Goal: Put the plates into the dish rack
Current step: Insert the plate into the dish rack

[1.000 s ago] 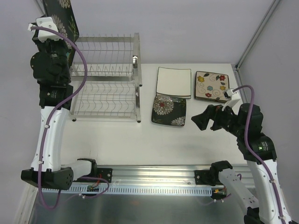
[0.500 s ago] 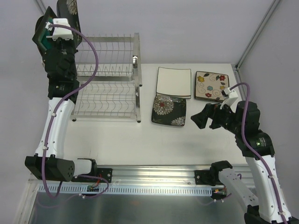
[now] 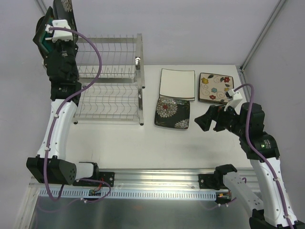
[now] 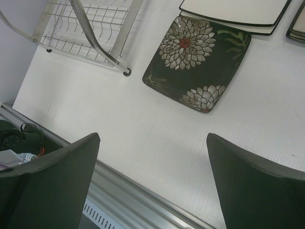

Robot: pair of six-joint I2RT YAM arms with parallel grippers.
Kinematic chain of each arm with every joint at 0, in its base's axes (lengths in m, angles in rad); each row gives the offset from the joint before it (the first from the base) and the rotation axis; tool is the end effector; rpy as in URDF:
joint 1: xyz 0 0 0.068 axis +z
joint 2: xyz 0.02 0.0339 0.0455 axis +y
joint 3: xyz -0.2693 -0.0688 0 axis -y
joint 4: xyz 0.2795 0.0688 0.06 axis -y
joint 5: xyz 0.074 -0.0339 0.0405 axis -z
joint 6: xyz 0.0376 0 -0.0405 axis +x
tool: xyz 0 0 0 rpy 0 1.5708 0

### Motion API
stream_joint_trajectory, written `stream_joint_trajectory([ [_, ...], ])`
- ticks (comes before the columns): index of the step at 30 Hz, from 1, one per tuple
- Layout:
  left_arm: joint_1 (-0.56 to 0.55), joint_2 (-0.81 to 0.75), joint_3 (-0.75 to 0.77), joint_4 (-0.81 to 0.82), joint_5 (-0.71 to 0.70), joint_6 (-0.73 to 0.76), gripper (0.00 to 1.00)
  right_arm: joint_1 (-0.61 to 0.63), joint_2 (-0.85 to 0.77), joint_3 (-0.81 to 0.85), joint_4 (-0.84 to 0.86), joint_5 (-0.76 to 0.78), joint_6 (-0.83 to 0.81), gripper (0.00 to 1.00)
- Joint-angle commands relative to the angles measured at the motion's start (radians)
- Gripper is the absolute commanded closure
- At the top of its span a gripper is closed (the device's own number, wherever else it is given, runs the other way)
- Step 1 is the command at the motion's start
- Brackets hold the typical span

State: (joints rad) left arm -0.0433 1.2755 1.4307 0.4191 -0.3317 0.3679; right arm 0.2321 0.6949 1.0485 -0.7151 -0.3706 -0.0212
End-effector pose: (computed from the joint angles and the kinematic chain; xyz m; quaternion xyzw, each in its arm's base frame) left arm 0.3007 -0.0008 0.5331 -0.0457 0.4910 0.2179 0.8422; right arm 0.1492 0.0493 0.4004 -0.2060 0.7889 0.2095 0.5397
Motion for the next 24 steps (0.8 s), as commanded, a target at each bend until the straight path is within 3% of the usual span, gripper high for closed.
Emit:
stream_joint_trajectory([
  [1, 0.016, -0.019, 0.03, 0.261, -0.013, 0.016, 1.0, 0.006, -0.001, -0.007, 0.023, 0.01, -0.025, 0.0],
  [24, 0.023, 0.015, 0.002, 0.17, -0.013, -0.032, 1.0, 0.006, -0.017, -0.03, 0.032, 0.004, -0.022, 0.0],
])
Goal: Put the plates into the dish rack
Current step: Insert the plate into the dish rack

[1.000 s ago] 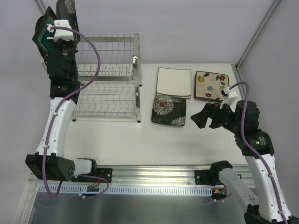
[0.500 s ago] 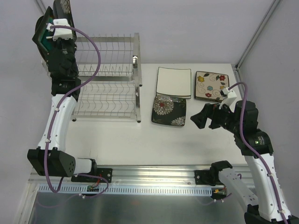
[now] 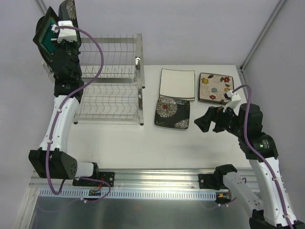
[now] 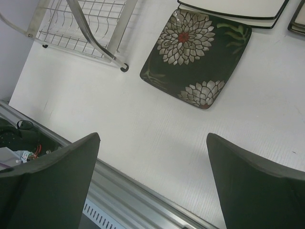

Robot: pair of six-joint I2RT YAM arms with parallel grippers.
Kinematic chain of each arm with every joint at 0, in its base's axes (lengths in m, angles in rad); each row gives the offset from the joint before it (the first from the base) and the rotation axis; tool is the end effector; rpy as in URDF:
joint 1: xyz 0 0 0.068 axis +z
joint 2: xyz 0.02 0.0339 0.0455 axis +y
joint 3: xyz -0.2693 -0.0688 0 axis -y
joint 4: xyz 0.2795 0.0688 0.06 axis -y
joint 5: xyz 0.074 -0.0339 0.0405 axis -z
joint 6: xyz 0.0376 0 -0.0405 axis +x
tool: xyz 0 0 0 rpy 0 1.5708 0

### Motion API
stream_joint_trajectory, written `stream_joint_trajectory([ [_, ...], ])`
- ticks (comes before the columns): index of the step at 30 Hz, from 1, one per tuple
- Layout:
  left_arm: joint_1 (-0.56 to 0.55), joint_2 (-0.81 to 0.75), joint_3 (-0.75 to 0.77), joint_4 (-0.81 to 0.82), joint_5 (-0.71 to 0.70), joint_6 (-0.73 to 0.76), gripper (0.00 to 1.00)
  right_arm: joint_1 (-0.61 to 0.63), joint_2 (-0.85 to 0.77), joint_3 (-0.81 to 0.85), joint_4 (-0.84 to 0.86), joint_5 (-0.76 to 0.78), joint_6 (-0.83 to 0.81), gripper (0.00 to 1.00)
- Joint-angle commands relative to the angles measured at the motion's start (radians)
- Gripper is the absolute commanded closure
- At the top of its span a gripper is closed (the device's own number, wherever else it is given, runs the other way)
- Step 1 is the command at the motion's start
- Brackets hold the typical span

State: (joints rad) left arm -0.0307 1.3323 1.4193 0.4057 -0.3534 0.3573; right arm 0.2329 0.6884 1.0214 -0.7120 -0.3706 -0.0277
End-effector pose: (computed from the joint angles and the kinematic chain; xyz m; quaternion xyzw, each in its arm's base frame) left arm 0.3261 0.0030 0.5109 -0.0506 0.5249 0.2264 0.8189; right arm 0.1505 0.0497 0.3923 -0.2082 0.7931 0.2082 0.5331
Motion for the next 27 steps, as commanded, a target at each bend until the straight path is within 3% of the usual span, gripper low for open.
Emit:
stream_joint_trajectory([
  [1, 0.011, -0.045, 0.012, 0.173, 0.01, -0.021, 1.0, 0.005, -0.012, -0.003, 0.031, 0.004, -0.017, 0.0],
  [18, 0.011, -0.078, -0.031, 0.05, 0.016, -0.018, 1.0, 0.005, -0.029, -0.015, 0.037, 0.002, -0.014, 0.0],
  [27, 0.011, -0.093, -0.028, -0.063, 0.047, -0.006, 0.85, 0.005, -0.05, -0.03, 0.034, 0.007, -0.017, 0.01],
])
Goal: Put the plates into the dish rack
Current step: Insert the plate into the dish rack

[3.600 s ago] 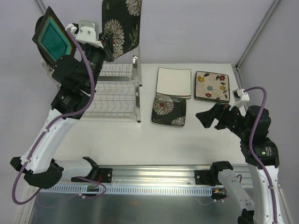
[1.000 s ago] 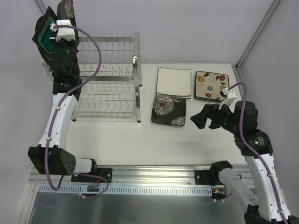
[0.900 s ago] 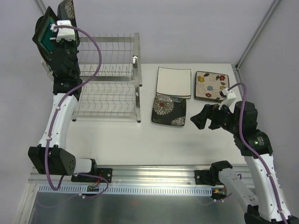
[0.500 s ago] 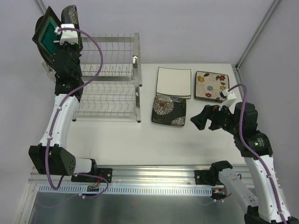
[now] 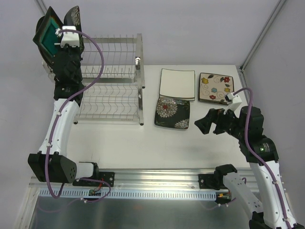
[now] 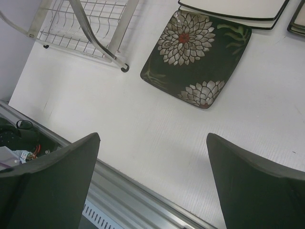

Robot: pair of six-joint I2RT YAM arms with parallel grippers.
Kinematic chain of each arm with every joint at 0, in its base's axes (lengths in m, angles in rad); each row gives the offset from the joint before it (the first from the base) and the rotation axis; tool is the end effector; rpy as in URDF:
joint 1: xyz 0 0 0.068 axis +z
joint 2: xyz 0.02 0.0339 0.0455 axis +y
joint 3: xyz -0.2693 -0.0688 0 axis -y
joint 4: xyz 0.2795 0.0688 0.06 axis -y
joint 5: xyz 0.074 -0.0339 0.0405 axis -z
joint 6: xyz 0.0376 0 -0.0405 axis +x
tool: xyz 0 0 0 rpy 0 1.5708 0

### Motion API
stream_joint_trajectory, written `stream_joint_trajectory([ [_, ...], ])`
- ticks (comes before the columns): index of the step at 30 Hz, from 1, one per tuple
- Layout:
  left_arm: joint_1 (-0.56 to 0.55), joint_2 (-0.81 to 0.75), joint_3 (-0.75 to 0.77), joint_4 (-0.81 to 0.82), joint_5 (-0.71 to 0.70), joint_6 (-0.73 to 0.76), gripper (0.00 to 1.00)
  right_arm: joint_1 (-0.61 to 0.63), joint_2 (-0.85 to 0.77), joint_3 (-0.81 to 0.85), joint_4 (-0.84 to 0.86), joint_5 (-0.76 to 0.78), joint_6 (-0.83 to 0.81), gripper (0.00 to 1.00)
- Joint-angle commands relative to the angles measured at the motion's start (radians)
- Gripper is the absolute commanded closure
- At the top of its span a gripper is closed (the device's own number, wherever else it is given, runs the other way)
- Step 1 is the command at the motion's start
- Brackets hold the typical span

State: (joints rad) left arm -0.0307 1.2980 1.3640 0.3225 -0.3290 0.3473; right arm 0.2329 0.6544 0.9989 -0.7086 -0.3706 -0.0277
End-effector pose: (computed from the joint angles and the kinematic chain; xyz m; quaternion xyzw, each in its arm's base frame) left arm 0.3240 0.0022 0.4927 -0.0303 0.5655 0.2192 0.7945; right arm 0.1438 0.0481 0.3895 -0.2088 0.7889 0.2080 0.5392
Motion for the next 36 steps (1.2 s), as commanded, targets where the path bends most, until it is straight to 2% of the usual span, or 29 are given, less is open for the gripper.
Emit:
stream_joint_trajectory([
  [1, 0.011, -0.06, 0.026, 0.012, 0.025, 0.004, 0.82, 0.005, -0.018, -0.009, 0.031, 0.007, -0.017, 0.0],
  [10, 0.012, -0.051, 0.058, -0.086, 0.036, -0.011, 0.76, 0.011, -0.039, -0.02, 0.028, 0.015, -0.021, 0.0],
  [18, 0.014, -0.028, 0.109, -0.137, 0.028, -0.019, 0.95, 0.019, -0.044, -0.022, 0.023, 0.029, -0.031, 0.0],
  [28, 0.014, 0.03, 0.293, -0.267, 0.015, -0.056, 1.0, 0.02, -0.05, -0.023, 0.02, 0.038, -0.037, 0.0],
  [36, 0.018, 0.044, 0.325, -0.303, 0.002, -0.062, 1.0, 0.022, -0.053, -0.02, 0.015, 0.045, -0.041, 0.01],
])
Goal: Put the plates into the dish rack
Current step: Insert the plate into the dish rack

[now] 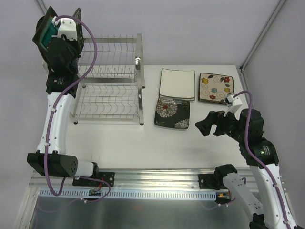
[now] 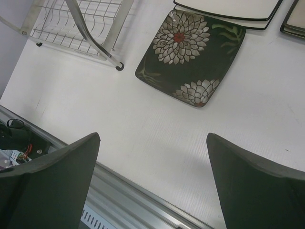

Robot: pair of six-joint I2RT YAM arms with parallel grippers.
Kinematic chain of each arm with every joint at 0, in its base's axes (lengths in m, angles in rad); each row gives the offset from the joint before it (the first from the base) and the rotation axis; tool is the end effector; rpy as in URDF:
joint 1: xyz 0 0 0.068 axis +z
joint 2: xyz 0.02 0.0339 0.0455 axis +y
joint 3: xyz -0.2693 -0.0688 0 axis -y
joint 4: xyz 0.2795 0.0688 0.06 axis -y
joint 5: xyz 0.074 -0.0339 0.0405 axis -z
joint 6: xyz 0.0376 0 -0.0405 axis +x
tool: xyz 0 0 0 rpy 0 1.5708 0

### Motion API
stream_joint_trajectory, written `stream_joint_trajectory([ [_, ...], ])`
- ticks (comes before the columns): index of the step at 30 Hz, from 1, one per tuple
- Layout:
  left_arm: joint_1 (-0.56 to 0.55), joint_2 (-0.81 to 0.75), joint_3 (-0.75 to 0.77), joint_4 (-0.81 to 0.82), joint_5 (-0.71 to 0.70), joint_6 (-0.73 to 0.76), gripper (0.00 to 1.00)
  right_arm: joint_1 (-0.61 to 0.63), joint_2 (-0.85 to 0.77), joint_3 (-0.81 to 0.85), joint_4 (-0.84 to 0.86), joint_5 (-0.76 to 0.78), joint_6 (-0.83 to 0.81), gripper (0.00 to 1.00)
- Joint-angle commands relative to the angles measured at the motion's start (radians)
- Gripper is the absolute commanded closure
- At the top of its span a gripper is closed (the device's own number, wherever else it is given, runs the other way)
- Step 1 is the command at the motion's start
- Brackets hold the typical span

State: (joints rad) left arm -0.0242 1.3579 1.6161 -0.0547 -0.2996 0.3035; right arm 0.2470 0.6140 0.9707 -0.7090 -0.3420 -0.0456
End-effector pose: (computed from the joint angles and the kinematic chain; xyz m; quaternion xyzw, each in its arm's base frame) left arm 0.3258 0.0032 0.5283 -0.0123 0.6351 0.2001 0.7460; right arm 0.1361 0.0473 0.3847 -0.2141 0.7853 0.1955 0.5470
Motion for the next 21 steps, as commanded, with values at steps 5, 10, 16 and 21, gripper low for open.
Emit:
stream_joint_trajectory([
  [5, 0.013, -0.025, 0.087, 0.031, -0.033, -0.035, 1.0, 0.009, -0.014, 0.006, 0.014, 0.024, -0.027, 0.0],
  [10, 0.015, -0.037, 0.091, 0.012, -0.05, -0.04, 1.0, 0.012, -0.013, 0.011, 0.014, 0.024, -0.028, 0.01],
  [16, 0.015, -0.051, 0.1, -0.005, -0.064, -0.035, 1.0, 0.014, -0.01, 0.019, 0.011, 0.024, -0.027, 0.0],
  [21, 0.015, -0.06, 0.111, -0.019, -0.062, -0.024, 1.0, 0.012, -0.013, 0.019, 0.009, 0.02, -0.025, 0.01],
])
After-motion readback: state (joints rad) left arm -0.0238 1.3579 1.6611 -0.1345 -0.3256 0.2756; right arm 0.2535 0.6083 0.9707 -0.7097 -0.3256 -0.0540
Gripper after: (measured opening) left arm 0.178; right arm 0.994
